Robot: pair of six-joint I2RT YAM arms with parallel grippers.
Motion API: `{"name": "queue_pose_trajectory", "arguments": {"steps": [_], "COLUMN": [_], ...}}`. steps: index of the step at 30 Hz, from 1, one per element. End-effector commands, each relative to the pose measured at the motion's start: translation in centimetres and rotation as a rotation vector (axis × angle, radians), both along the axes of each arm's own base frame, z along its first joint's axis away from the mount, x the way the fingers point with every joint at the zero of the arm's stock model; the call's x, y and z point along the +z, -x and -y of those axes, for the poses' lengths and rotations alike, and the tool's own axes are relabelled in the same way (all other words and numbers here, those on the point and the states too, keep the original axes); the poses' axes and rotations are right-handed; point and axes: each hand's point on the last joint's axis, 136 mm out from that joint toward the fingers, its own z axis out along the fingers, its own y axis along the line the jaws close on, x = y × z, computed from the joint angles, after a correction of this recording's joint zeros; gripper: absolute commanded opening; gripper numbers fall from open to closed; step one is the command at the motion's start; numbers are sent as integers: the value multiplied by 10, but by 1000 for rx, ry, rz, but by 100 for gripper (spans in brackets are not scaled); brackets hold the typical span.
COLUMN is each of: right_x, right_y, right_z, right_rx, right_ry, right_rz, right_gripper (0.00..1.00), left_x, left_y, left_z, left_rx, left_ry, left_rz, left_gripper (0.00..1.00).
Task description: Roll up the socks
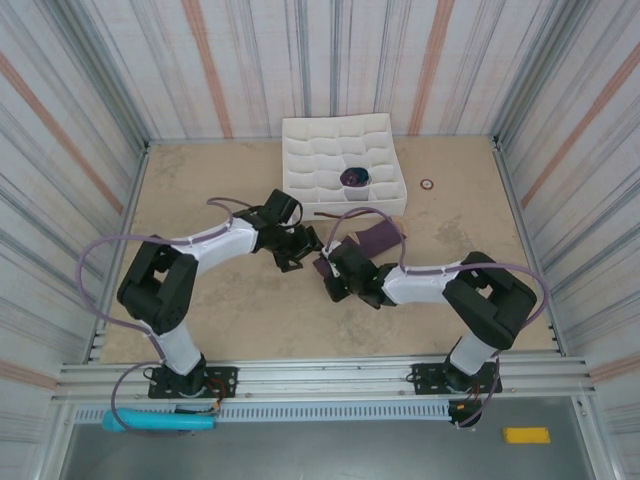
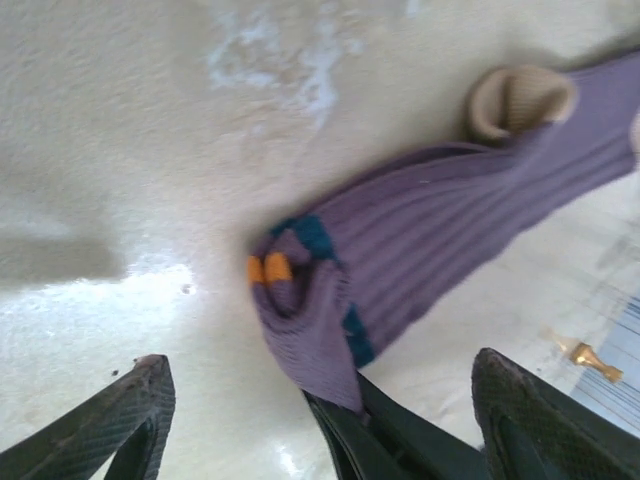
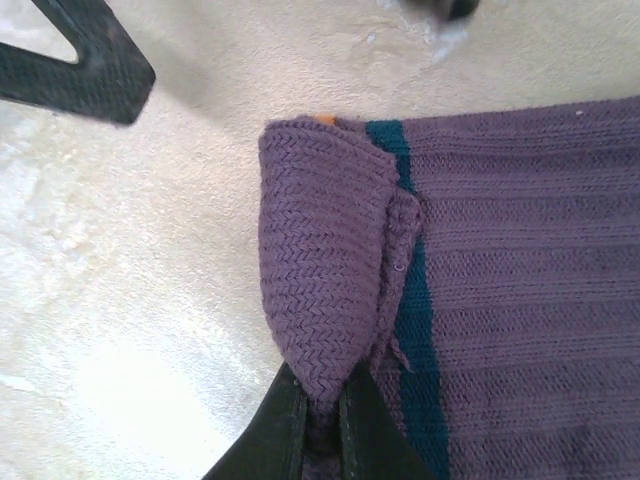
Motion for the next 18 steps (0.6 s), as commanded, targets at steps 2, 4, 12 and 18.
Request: {"name": "queue_pose_trajectory", "arguments": {"steps": [2,4,12,18], "right_x": [-18,-17,-16,-18], "right_y": [25,23,19,11], "right_z": [12,15,30,37], "right_rx": [-20,-52,-152,-227], "right_ry": [-91,-150,-369,-475], "right_rz": [-236,-299,-517,-672], "right_gripper": [0,0,0,0], "left_x": [6,3,-6,-10], "left_y": [4,7,18,18], "left_z": [-4,-7,4,20], "left_rx": [-27,-26,-79,-124], "left_ry": [5,5,6,8], "left_rz": [82,101,156,184], "left_gripper": [81,81,67,58]}}
